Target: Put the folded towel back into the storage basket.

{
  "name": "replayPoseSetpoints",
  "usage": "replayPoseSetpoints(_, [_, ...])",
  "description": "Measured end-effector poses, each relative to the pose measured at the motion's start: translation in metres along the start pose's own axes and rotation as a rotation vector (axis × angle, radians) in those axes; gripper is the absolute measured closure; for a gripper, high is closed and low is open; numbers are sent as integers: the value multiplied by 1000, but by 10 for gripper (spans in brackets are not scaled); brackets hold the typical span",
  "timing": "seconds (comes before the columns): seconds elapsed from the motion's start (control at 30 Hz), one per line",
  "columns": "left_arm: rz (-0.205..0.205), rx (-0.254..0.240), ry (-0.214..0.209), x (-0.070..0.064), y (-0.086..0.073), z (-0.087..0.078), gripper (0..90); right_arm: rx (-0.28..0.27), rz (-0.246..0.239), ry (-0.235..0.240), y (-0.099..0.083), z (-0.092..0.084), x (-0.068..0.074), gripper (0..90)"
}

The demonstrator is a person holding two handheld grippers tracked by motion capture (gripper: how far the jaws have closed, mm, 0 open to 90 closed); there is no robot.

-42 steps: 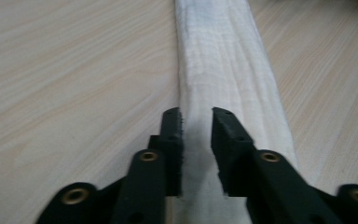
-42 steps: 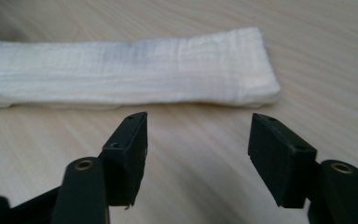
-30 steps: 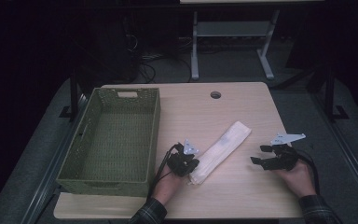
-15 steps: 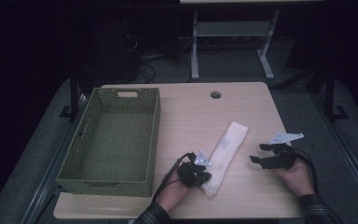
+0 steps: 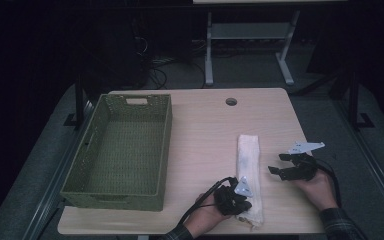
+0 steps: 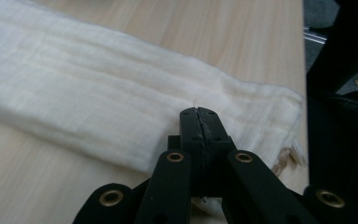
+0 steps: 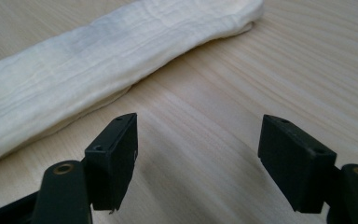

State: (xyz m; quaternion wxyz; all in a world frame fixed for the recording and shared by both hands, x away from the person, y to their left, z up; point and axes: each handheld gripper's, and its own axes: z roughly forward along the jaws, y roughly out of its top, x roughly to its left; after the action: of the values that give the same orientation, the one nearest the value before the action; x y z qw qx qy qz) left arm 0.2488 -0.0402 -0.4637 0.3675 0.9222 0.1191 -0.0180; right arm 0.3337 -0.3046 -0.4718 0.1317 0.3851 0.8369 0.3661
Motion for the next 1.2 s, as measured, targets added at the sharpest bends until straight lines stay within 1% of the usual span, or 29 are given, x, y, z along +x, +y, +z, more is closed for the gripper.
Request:
replayPoseSetpoints(0.03, [6,3,-12,-1,2,2,895,-2,-1,1,0,0,-1,282])
replayPoseSetpoints(0.07, [5,-6,-27,-3,4,6,895,-1,-4,0,0,0,-1,282])
replayPoseSetpoints(0.1, [13,-7,-38,-5,6,8,891,2,-4,0,-1,1,-2,282])
replayPoseSetpoints(0.17, [24,-5,-48,-4,7,8,868,6,0,2,-1,1,-2,282])
replayPoseSetpoints(0.2, [35,-3,-45,-2,8,7,833,7,0,3,-1,1,-2,282])
replayPoseSetpoints(0.23, [35,-3,-45,-2,8,7,804,10,-3,1,-1,1,-2,282])
replayPoseSetpoints(0.27, [60,-12,-19,1,11,2,773,8,-5,-1,-1,1,-1,282])
replayPoseSetpoints(0.3, [60,-12,-19,1,11,2,746,8,-5,-1,-1,1,-1,282])
replayPoseSetpoints(0.33, [74,-26,-4,4,14,-2,746,9,-6,0,-1,1,-1,282])
replayPoseSetpoints(0.4, [91,-40,13,12,19,-8,656,12,-6,-1,-1,2,-2,282])
replayPoseSetpoints(0.43, [98,-43,2,16,22,-10,599,15,-6,2,-1,2,-2,282])
replayPoseSetpoints(0.5, [128,-43,-4,23,26,-11,530,18,-4,5,-2,3,-2,282])
replayPoseSetpoints(0.53, [154,-41,-15,30,29,-10,462,20,-6,5,-2,4,-1,281])
replayPoseSetpoints(0.57, [154,-41,-15,30,29,-10,431,20,-6,5,-2,4,-1,281])
replayPoseSetpoints(0.6, [167,-34,-13,33,30,-8,431,20,-8,5,-2,4,-2,281])
replayPoseSetpoints(0.63, [171,-37,-16,35,30,-7,380,19,-7,6,-2,4,-1,281])
replayPoseSetpoints(0.67, [171,-33,-20,37,31,-5,348,18,-7,6,-2,4,-1,281])
replayPoseSetpoints(0.7, [173,-35,-23,39,30,-2,348,18,-7,6,-2,4,-1,281])
replayPoseSetpoints(0.73, [177,-33,-22,41,29,1,308,17,-6,6,-2,4,-1,281])
replayPoseSetpoints(0.8, [184,-17,-34,42,28,6,238,10,-10,8,-3,4,-2,281])
replayPoseSetpoints(0.83, [185,-1,-52,43,26,11,222,11,-10,7,-3,4,-2,281])
replayPoseSetpoints(0.9, [188,8,-50,43,25,13,216,8,-11,9,-3,5,-2,281])
replayPoseSetpoints(0.97, [181,20,-58,43,24,17,210,11,-14,4,-3,4,-1,281])
replayPoseSetpoints(1.0, [174,19,-56,43,23,20,199,11,-15,3,-3,5,-1,281])
replayPoseSetpoints(1.2, [181,13,-33,41,21,21,208,7,-21,-3,-4,5,-1,280])
